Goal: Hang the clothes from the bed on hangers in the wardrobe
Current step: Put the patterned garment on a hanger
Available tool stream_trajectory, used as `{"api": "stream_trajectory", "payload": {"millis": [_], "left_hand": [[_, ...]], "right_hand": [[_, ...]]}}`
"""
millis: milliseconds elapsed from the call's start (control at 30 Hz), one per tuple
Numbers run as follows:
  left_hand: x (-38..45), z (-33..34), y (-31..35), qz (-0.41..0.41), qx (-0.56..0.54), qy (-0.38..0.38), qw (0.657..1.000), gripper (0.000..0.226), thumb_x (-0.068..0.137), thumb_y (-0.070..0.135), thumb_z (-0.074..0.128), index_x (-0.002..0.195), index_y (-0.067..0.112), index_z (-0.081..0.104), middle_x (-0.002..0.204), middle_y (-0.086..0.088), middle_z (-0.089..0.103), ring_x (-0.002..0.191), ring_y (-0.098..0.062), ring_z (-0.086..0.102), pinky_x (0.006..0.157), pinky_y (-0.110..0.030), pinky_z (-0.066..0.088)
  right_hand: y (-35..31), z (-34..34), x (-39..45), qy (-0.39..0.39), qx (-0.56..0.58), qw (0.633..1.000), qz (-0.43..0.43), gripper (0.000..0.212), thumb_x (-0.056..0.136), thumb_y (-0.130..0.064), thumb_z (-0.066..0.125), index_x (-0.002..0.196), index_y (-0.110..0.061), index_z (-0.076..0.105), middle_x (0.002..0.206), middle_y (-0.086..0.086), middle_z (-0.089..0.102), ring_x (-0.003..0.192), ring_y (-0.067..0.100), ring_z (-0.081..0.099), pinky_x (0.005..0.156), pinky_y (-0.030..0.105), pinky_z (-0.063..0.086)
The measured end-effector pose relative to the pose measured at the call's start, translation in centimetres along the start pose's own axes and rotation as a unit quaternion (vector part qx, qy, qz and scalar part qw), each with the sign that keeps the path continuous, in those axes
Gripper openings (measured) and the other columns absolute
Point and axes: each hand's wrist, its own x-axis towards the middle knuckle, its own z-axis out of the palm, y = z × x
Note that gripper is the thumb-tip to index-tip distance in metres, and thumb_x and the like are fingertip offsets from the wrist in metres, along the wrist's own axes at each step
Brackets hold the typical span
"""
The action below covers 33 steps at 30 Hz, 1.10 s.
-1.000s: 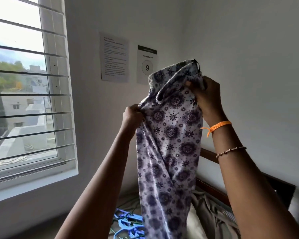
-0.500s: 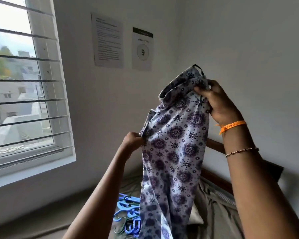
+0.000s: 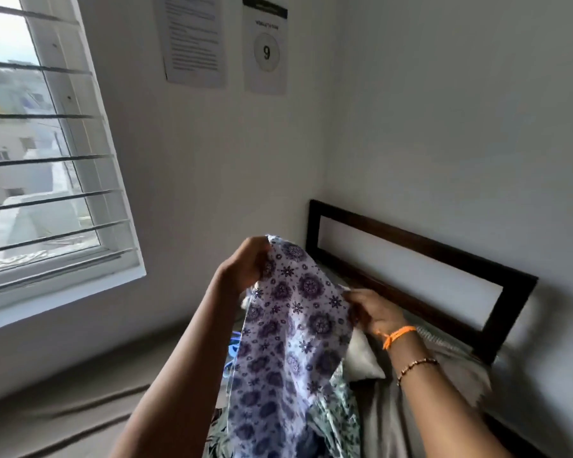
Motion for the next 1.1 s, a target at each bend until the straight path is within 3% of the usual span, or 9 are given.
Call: {"api": "stream_trajectory", "payload": {"millis": [100, 233, 367, 467, 667, 733, 833, 967, 1100], "left_hand": [[0.3, -1.4, -1.7, 0.001, 0.164, 0.019, 0.986, 0.021, 0.091, 0.0, 0.046, 0.074, 0.013, 0.049, 0.068, -0.006, 0.051, 0.053, -0.016, 0.048, 0.045, -0.022, 0.042], [0.3, -3.2, -1.4, 0.029, 0.369, 0.053, 0.927, 0.019, 0.087, 0.002, 0.062, 0.074, 0.013, 0.052, 0.079, -0.012, 0.055, 0.069, -0.021, 0.053, 0.067, -0.031, 0.046], [-1.3, -2.5, 1.5, 0.143, 0.23, 0.05, 0.961, 0.008, 0.088, 0.008, 0.063, 0.08, 0.008, 0.06, 0.071, -0.003, 0.059, 0.059, -0.011, 0.056, 0.06, -0.023, 0.051], [-2.8, -2.0, 2.7, 0.219, 0.037, -0.025, 0.975, 0.011, 0.091, 0.002, 0.054, 0.097, 0.009, 0.059, 0.083, -0.002, 0.063, 0.071, -0.01, 0.061, 0.067, -0.023, 0.055], [-0.4, -2.6, -4.2, 0.061, 0.175, 0.052, 0.981, 0.03, 0.089, 0.002, 0.061, 0.118, -0.005, 0.058, 0.094, -0.01, 0.064, 0.09, -0.025, 0.06, 0.071, -0.023, 0.055], [-0.5, -2.3, -4.8, 0.028, 0.149, 0.087, 0.985, 0.02, 0.087, 0.01, 0.066, 0.103, 0.0, 0.066, 0.076, -0.006, 0.066, 0.068, -0.017, 0.062, 0.056, -0.021, 0.053], [-1.0, -1.4, -3.5, 0.05, 0.118, 0.093, 0.987, 0.011, 0.084, 0.015, 0.069, 0.076, 0.007, 0.068, 0.055, 0.0, 0.064, 0.046, -0.011, 0.058, 0.048, -0.017, 0.047], [-1.7, -1.0, -1.2, 0.176, 0.036, -0.021, 0.984, 0.013, 0.085, -0.002, 0.061, 0.086, 0.01, 0.068, 0.073, -0.001, 0.07, 0.066, -0.014, 0.064, 0.063, -0.023, 0.055], [-2.5, -1.6, -3.1, 0.098, 0.112, -0.042, 0.988, 0.006, 0.09, 0.011, 0.061, 0.095, 0.01, 0.063, 0.084, -0.003, 0.07, 0.08, -0.018, 0.068, 0.07, -0.025, 0.058]], "right_hand": [[1.2, 0.1, 0.6, 0.034, 0.046, 0.998, 0.026, 0.016, 0.077, -0.013, 0.069, 0.089, -0.003, 0.067, 0.073, 0.01, 0.072, 0.067, 0.023, 0.068, 0.081, 0.037, 0.052], [-2.1, -0.2, 0.7, 0.066, -0.016, 0.997, 0.024, 0.013, 0.084, -0.015, 0.066, 0.087, -0.002, 0.065, 0.067, 0.012, 0.071, 0.074, 0.027, 0.063, 0.085, 0.044, 0.05], [-6.3, -0.4, -0.7, -0.019, 0.009, 0.997, -0.072, 0.045, 0.067, -0.026, 0.082, 0.102, -0.001, 0.067, 0.112, 0.029, 0.063, 0.104, 0.042, 0.06, 0.094, 0.05, 0.049], [-7.4, -1.0, -1.3, -0.119, 0.114, 0.957, -0.238, 0.051, 0.066, -0.012, 0.078, 0.115, -0.016, 0.063, 0.117, 0.013, 0.065, 0.108, 0.027, 0.062, 0.088, 0.041, 0.053], [-0.9, -0.5, 0.7, 0.068, -0.012, 0.994, -0.09, 0.037, 0.085, -0.008, 0.063, 0.119, 0.008, 0.057, 0.123, 0.028, 0.058, 0.091, 0.03, 0.059, 0.098, 0.048, 0.045], [-0.6, 0.1, -0.1, 0.117, -0.004, 0.989, -0.086, 0.018, 0.09, -0.003, 0.055, 0.1, 0.007, 0.066, 0.1, 0.023, 0.068, 0.083, 0.028, 0.063, 0.08, 0.034, 0.054], [-2.5, -0.2, -1.5, 0.074, 0.061, 0.99, -0.104, 0.05, 0.096, -0.009, 0.047, 0.053, -0.011, 0.072, 0.056, 0.004, 0.068, 0.052, 0.015, 0.066, 0.051, 0.019, 0.053], [-4.5, -0.4, -3.1, 0.032, 0.142, 0.965, -0.217, 0.013, 0.079, -0.015, 0.063, 0.077, -0.013, 0.075, 0.082, 0.007, 0.073, 0.076, 0.017, 0.07, 0.068, 0.031, 0.056], [-1.6, -0.8, -2.6, 0.067, 0.049, 0.978, -0.19, 0.027, 0.08, -0.023, 0.067, 0.101, -0.006, 0.066, 0.099, 0.012, 0.07, 0.084, 0.018, 0.07, 0.082, 0.033, 0.056]]}}
